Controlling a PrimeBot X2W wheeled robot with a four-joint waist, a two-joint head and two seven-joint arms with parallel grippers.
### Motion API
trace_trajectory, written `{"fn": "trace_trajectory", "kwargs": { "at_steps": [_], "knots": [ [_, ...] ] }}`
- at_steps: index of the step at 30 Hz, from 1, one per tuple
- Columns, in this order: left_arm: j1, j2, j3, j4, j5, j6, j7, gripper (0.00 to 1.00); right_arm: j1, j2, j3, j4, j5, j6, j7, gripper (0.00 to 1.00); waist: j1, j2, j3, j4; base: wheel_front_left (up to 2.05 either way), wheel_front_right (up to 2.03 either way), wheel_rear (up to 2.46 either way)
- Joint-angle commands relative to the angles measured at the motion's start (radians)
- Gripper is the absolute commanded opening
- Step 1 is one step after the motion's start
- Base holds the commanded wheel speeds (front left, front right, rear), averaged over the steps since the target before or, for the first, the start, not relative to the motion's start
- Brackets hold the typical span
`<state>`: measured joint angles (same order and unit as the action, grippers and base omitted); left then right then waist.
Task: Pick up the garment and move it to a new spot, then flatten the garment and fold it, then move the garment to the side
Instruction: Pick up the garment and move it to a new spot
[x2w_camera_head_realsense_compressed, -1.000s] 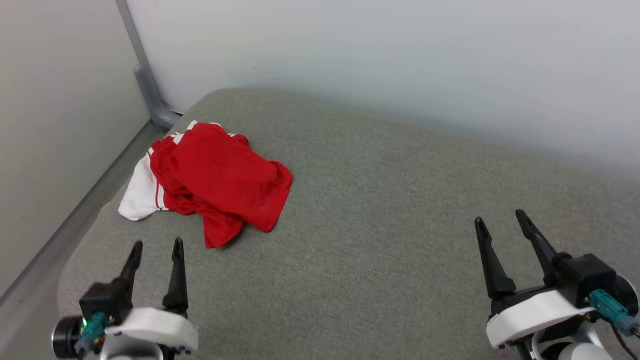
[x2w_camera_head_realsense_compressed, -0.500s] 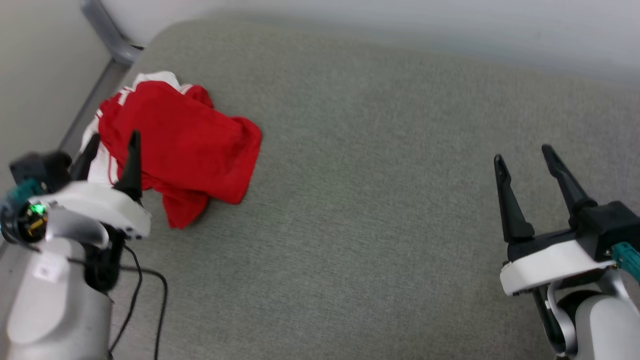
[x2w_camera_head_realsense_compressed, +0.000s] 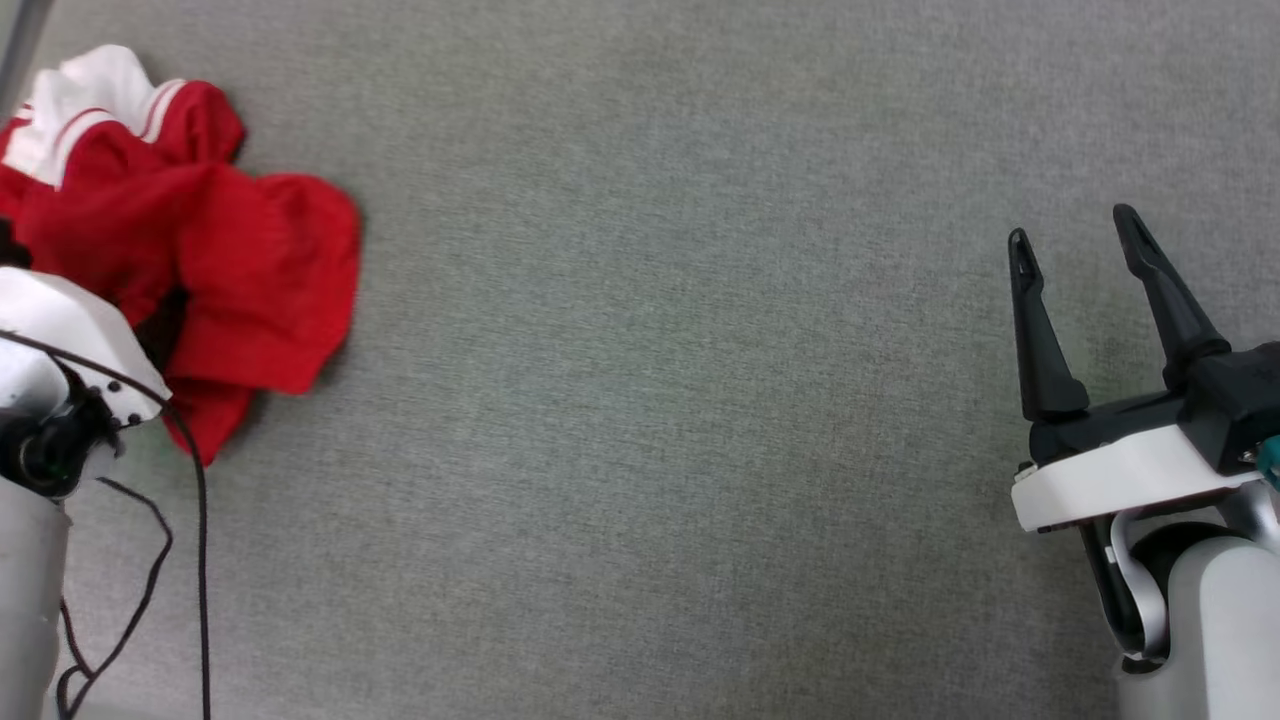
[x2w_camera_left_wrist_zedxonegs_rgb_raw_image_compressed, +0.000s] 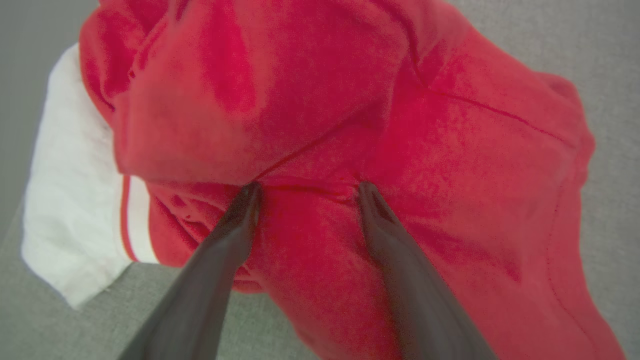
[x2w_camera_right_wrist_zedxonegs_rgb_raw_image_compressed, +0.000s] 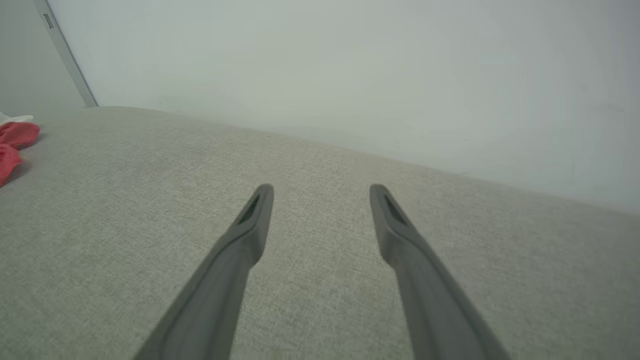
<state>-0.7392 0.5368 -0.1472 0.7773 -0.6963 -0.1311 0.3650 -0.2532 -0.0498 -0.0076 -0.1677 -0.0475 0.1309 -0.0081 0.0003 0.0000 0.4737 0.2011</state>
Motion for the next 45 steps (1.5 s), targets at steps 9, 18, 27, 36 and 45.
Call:
{"fn": "trace_trajectory", "kwargs": {
  "at_steps": [9, 18, 27, 36, 45],
  "knots": [
    [-0.028, -0.040, -0.090, 0.173, -0.078, 0.001, 0.258, 0.30, -0.034, -0.001, 0.002, 0.018, 0.007, 0.000, -0.007, 1.00, -0.0003, 0.0000, 0.023, -0.021, 0.00, 0.00, 0.00],
    [-0.065, 0.009, -0.101, 0.157, -0.036, 0.001, 0.012, 0.00, -0.007, -0.001, -0.006, 0.049, 0.025, 0.000, -0.022, 1.00, -0.0003, 0.0000, -0.056, -0.018, 0.00, 0.00, 0.00],
    [-0.046, -0.020, -0.116, 0.131, 0.045, 0.014, -0.374, 0.00, 0.054, -0.001, -0.028, 0.096, 0.072, 0.000, -0.052, 1.00, -0.0003, 0.0000, -0.222, -0.012, 0.00, 0.00, 0.00],
    [0.024, -0.092, -0.152, 0.031, 0.092, 0.061, -0.552, 0.00, 0.146, 0.000, -0.050, 0.146, 0.124, 0.000, -0.075, 1.00, -0.0003, 0.0000, -0.380, -0.039, 0.00, 0.00, 0.00],
    [0.135, -0.196, -0.230, -0.189, 0.090, 0.081, -0.484, 0.00, 0.205, -0.001, -0.061, 0.138, 0.143, 0.000, -0.069, 1.00, -0.0003, 0.0000, -0.435, -0.123, 0.00, 0.00, 0.00]
  ]
}}
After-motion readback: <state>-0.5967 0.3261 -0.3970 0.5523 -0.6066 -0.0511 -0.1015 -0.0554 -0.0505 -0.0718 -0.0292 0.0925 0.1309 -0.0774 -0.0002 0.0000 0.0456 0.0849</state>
